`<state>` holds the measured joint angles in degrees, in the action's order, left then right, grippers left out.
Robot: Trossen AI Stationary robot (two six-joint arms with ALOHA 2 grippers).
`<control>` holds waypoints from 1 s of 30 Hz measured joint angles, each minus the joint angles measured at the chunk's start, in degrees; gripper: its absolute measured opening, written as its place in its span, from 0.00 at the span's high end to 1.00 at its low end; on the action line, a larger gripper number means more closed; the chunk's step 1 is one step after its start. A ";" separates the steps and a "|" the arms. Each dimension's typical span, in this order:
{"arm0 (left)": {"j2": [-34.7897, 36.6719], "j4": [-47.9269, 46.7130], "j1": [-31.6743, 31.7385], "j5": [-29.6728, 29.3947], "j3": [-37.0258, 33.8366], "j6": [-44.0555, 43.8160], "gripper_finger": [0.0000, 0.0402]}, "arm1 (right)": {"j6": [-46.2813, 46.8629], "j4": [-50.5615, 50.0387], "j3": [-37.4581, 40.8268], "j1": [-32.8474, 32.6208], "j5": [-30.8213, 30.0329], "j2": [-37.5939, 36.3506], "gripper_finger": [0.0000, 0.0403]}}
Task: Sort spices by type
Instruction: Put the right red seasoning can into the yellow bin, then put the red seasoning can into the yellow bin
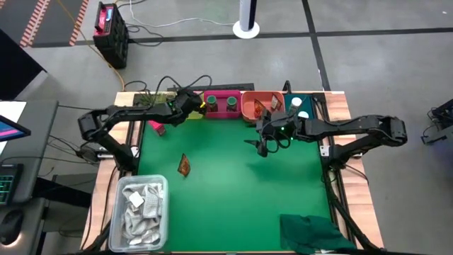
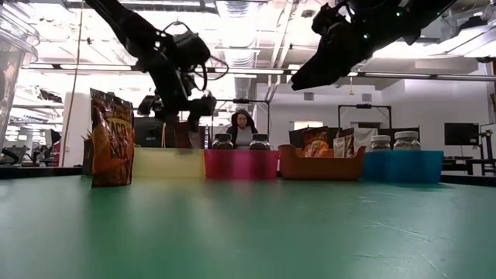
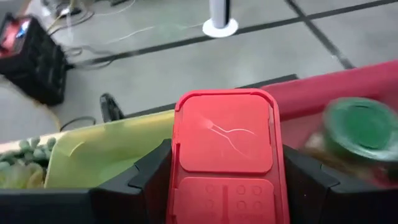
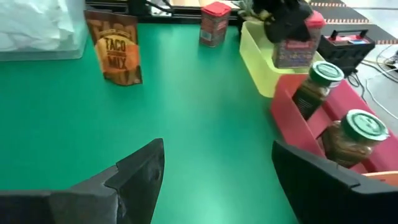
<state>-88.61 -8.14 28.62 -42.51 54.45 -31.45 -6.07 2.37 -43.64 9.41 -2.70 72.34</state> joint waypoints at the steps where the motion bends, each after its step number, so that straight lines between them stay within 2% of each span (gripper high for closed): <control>1: -0.94 -0.12 0.41 -0.09 0.27 -0.62 0.46 | 0.00 -0.02 0.00 -0.43 0.00 0.00 0.19; 8: -6.32 -0.47 1.19 -0.10 2.55 -3.99 0.46 | 0.02 -1.23 0.00 -3.02 -0.02 0.00 0.19; 14: -7.18 -1.53 1.10 1.58 3.70 -5.55 0.45 | 0.02 -4.32 0.00 -5.39 -0.02 0.00 0.19; 24: -7.07 -2.82 0.70 2.61 3.74 -5.83 0.30 | -0.57 -4.79 0.00 -7.51 -0.02 0.00 0.19; 30: -6.04 -1.87 -0.63 2.65 4.66 1.32 0.28 | -0.54 -5.18 0.00 -7.45 -0.04 0.00 0.19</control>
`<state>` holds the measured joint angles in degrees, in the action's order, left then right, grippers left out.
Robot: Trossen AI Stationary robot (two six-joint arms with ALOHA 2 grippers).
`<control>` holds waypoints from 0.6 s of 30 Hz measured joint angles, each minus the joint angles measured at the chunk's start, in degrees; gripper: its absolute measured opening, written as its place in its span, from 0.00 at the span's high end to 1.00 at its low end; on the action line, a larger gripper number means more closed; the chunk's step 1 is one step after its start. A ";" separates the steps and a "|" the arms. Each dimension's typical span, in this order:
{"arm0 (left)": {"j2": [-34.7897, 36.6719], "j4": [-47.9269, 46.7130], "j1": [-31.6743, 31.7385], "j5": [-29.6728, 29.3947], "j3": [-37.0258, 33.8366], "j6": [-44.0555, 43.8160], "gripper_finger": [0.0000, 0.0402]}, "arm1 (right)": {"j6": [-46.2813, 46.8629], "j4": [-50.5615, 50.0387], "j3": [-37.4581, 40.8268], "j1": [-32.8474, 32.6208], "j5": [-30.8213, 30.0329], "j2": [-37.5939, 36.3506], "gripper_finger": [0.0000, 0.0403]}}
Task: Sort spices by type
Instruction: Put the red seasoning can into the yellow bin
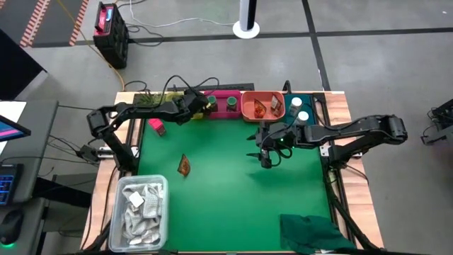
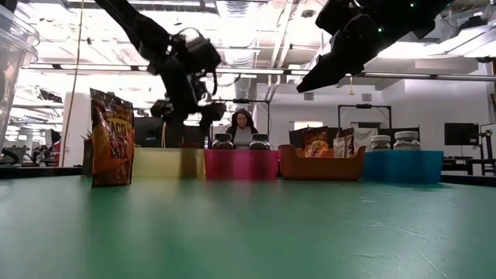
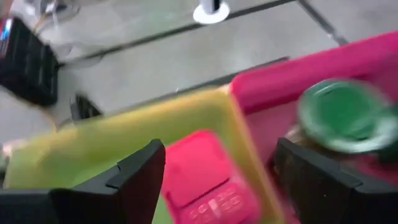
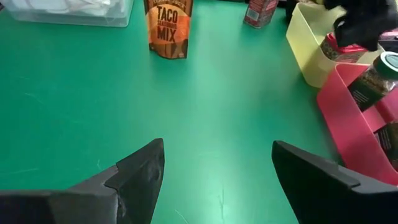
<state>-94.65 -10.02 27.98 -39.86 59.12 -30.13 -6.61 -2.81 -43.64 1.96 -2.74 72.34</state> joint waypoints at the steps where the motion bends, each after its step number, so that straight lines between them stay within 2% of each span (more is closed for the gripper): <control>1: 0.76 -0.49 -0.28 0.00 0.69 1.48 0.28 | 0.11 0.02 0.00 0.00 0.00 0.00 0.19; 4: 3.81 -4.93 -1.29 0.08 3.09 6.63 0.28 | 0.13 -0.01 0.00 0.00 0.00 0.00 0.19; 6: 6.32 -11.06 -2.34 0.20 5.12 10.97 0.28 | 0.39 -0.17 0.00 0.00 0.00 0.00 0.19; 14: 12.78 -47.84 -5.68 0.90 14.98 23.18 0.28 | 0.30 -1.51 0.00 0.44 -0.02 0.00 0.19; 18: 13.11 -61.13 -6.91 7.40 16.17 29.05 0.28 | 0.33 -1.09 0.00 1.11 -0.03 0.00 0.19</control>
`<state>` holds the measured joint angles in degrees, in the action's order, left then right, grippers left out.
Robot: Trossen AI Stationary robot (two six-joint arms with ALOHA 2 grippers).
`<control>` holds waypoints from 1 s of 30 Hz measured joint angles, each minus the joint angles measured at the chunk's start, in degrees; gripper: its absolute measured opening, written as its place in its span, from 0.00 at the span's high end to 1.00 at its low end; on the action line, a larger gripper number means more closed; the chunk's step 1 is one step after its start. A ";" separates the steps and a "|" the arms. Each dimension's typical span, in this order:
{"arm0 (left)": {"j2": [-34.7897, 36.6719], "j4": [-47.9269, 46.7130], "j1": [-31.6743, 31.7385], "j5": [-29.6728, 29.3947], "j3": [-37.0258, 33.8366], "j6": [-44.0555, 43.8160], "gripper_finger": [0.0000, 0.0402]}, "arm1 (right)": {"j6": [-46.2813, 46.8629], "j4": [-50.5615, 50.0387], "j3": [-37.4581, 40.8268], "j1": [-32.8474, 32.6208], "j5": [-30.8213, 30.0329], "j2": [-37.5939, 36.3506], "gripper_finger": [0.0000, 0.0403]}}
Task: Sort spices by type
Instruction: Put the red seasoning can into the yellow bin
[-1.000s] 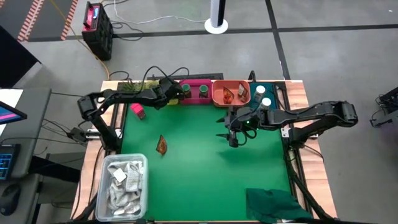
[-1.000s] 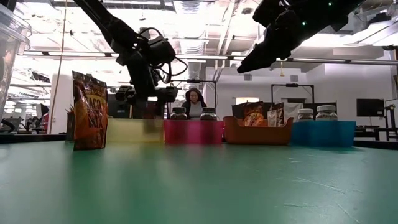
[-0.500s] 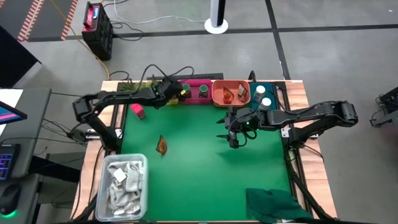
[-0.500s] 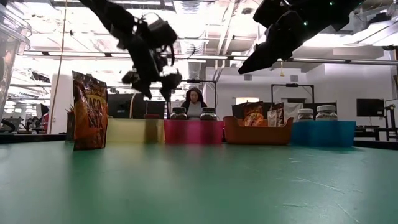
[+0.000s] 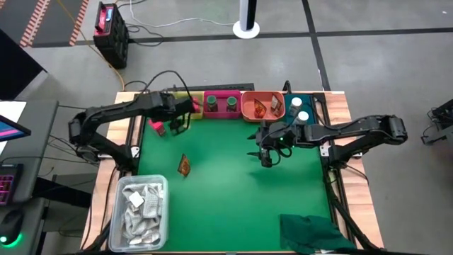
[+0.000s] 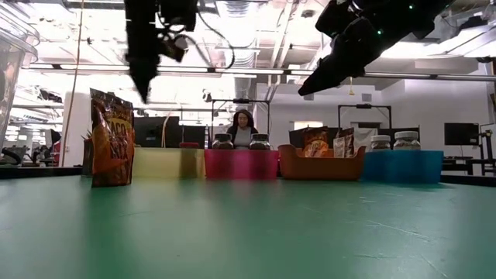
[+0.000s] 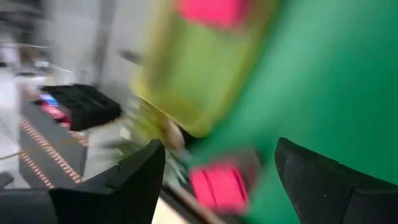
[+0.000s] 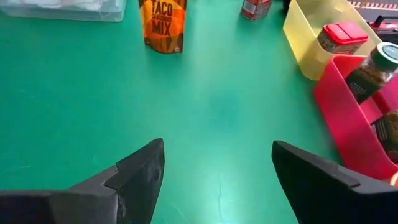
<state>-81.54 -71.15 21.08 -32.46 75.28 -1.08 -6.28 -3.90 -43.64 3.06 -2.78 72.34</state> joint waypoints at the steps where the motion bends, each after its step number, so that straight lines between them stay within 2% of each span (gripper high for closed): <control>1: -0.06 -2.67 -0.28 2.51 -0.37 0.99 0.28 | 0.11 0.02 0.00 0.13 -0.01 0.00 0.19; 3: -0.05 -7.93 -0.81 7.15 -1.53 3.18 0.28 | 0.45 -0.03 0.00 0.51 -0.01 0.00 0.19; 5: -0.04 -12.41 -1.44 9.37 -3.39 5.02 0.28 | 0.65 0.00 0.00 0.59 -0.01 0.00 0.19; 10: -0.06 -19.05 -2.79 8.34 -7.59 14.25 0.28 | 0.67 0.02 0.00 0.61 -0.01 0.00 0.19; 16: -0.06 -17.94 -3.12 7.88 -11.26 29.50 0.28 | 0.69 0.08 0.00 0.60 -0.01 0.00 0.19; 20: -0.06 -16.53 -3.12 6.59 -13.00 33.32 0.28 | 0.71 0.20 0.00 0.60 -0.01 0.00 0.19; 30: -0.09 -6.21 -2.97 2.17 -17.11 47.28 0.28 | 0.45 1.57 0.00 0.60 -0.01 0.00 0.19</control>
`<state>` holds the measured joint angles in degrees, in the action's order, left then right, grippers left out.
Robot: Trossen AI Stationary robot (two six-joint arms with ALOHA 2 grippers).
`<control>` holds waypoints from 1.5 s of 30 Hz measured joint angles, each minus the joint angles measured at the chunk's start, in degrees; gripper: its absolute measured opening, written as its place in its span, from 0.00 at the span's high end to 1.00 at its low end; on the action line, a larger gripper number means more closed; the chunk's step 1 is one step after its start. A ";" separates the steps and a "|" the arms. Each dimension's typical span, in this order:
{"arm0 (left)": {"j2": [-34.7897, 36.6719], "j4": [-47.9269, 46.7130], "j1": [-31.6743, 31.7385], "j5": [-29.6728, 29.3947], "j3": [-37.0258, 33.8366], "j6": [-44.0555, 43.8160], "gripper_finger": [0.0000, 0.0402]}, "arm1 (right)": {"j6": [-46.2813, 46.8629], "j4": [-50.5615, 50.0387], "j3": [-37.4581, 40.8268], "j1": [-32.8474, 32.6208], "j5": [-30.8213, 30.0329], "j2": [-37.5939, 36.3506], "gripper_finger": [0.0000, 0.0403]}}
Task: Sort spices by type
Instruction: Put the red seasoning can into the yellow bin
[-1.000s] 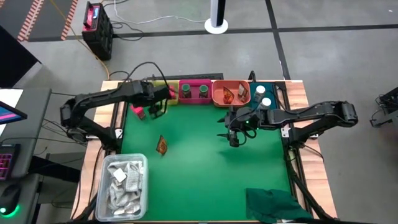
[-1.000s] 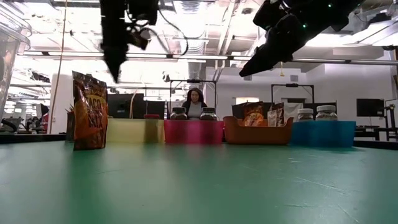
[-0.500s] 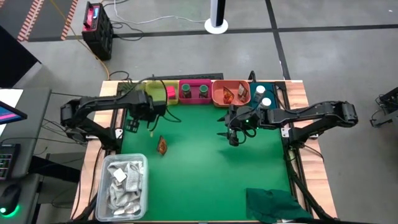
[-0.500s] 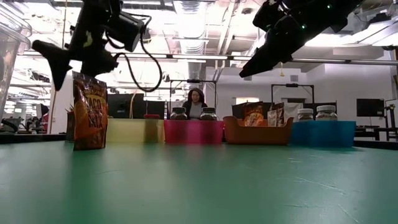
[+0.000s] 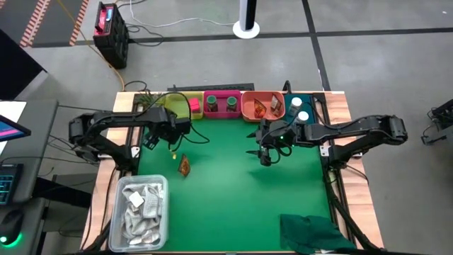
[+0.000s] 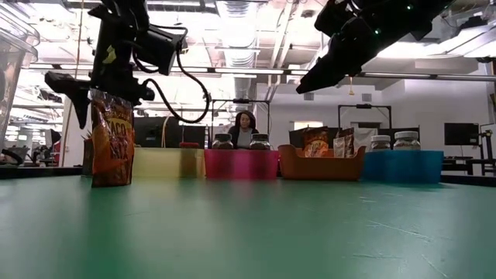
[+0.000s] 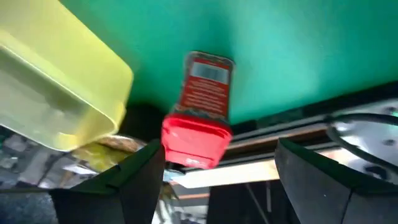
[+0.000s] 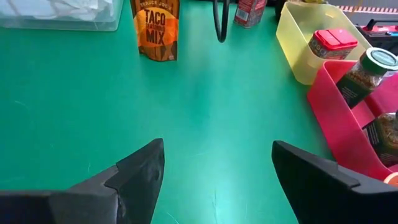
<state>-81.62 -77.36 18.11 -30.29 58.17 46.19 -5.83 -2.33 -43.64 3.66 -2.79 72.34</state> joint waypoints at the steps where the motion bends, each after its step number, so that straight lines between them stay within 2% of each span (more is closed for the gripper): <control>1: 0.00 0.63 0.00 -0.37 -0.28 0.46 0.28 | -0.02 0.00 0.00 0.00 0.00 0.00 0.19; 11: 0.00 2.64 3.10 -0.43 -3.99 1.33 0.28 | -0.21 0.25 0.00 0.00 0.00 0.00 0.19; 29: 0.00 8.51 8.24 -1.52 -4.08 6.10 0.28 | -0.21 1.18 0.00 -0.24 -0.01 0.00 0.19; 34: 0.00 9.81 9.93 1.07 -4.08 7.17 0.28 | -0.21 1.16 0.00 -0.24 0.00 0.00 0.19; 41: 0.00 12.08 10.40 1.51 -4.20 10.41 0.28 | -0.21 1.12 0.00 -0.24 0.00 0.00 0.19; 45: 0.00 12.80 10.56 1.30 -6.80 11.93 0.28 | -0.21 1.10 0.00 -0.24 0.00 0.00 0.19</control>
<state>-81.62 -64.56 28.67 -28.99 51.36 58.12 -6.04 -1.23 -43.64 3.42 -2.79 72.34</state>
